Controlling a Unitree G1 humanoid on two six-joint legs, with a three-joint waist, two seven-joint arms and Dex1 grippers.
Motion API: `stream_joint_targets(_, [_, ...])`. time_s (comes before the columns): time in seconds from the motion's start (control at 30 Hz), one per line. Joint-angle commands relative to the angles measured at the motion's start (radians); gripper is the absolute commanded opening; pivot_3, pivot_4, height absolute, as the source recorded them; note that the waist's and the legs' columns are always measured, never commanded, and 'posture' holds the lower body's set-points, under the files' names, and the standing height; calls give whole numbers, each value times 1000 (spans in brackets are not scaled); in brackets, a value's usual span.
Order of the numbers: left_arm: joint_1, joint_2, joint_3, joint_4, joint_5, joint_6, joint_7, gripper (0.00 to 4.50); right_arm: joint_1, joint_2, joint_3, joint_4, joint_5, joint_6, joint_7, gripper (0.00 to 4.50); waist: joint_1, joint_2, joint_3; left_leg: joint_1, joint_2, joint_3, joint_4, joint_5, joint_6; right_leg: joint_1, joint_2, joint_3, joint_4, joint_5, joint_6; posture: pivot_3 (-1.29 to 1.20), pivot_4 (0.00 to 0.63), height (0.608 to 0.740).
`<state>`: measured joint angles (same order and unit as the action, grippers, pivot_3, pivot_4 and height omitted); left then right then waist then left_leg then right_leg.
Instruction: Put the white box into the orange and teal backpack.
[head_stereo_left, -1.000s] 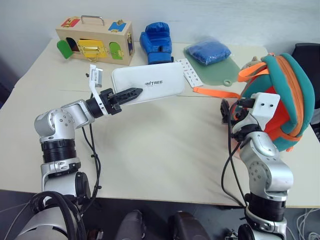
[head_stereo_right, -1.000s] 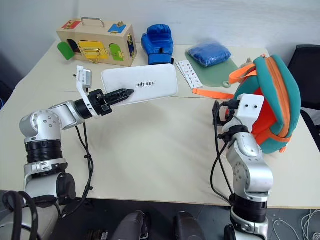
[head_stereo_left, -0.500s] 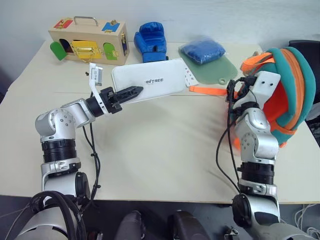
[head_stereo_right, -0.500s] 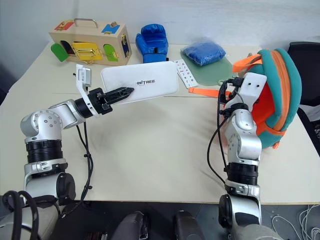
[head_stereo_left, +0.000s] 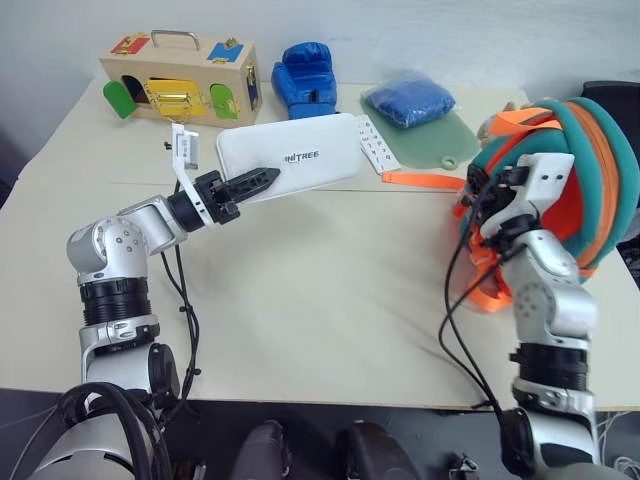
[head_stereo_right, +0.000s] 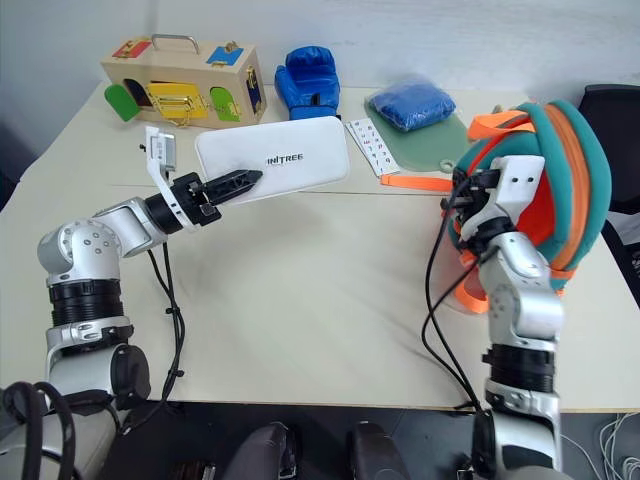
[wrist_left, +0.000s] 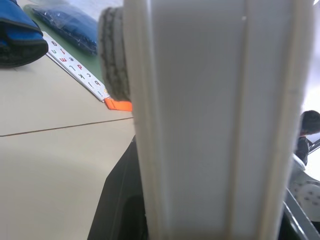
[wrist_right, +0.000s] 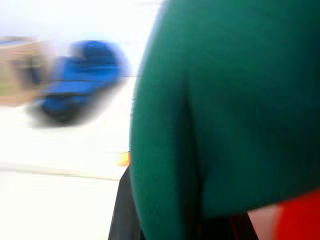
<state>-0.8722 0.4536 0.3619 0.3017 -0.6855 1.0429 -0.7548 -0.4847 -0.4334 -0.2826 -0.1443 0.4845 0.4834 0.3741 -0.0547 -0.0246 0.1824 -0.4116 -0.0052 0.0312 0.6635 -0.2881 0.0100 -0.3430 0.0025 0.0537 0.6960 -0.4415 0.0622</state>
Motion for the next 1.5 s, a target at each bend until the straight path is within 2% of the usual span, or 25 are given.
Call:
stream_joint_targets(0.03, [-57,40,21,5,-29,-52,-35,1368,59,-130,-16,-236,240,152,216,15,2,0,0,0,0,0,0,0,0,0,0,0,0,0,0,0,150,740])
stream_joint_targets(0.2, [-110,102,17,68,-33,-88,-113,1368,112,-379,-150,-374,603,356,422,15,2,0,3,-1,0,0,0,0,0,0,1,-1,-3,0,0,0,150,740])
stream_joint_targets(0.43, [-87,160,-55,41,-25,-118,-260,1368,114,-588,-266,-372,959,498,500,15,7,-2,4,0,1,-2,2,0,0,2,1,-3,-6,0,0,0,150,740])
stream_joint_targets(0.63, [-12,160,-118,-109,-67,-105,-362,1368,191,-619,-267,-419,996,502,485,15,25,-3,4,-2,1,-3,3,-1,2,2,1,-3,-7,0,0,0,150,740])
stream_joint_targets(0.83, [-35,166,-118,-113,-100,-108,-406,1368,208,-623,-265,-400,986,492,456,15,27,-3,4,-8,1,-7,13,-3,5,2,0,-7,-7,1,1,0,150,740])
stream_joint_targets(1.03, [-96,190,-265,13,44,-288,-557,1368,180,-629,-243,-374,1025,501,437,15,28,-3,4,-10,1,-10,16,-3,6,2,0,-12,-7,1,0,0,150,740])
stream_joint_targets(1.3, [-258,121,-444,247,238,-555,-736,1368,161,-643,-230,-353,1066,517,423,15,37,-3,4,-13,0,-11,17,-4,7,3,-2,-17,-7,1,0,0,150,740])
stream_joint_targets(1.5, [-414,80,-450,501,344,-744,-782,1368,203,-654,-265,-366,1074,524,445,15,56,-3,5,-16,0,-11,18,-5,8,3,-3,-20,-7,1,0,0,150,740])
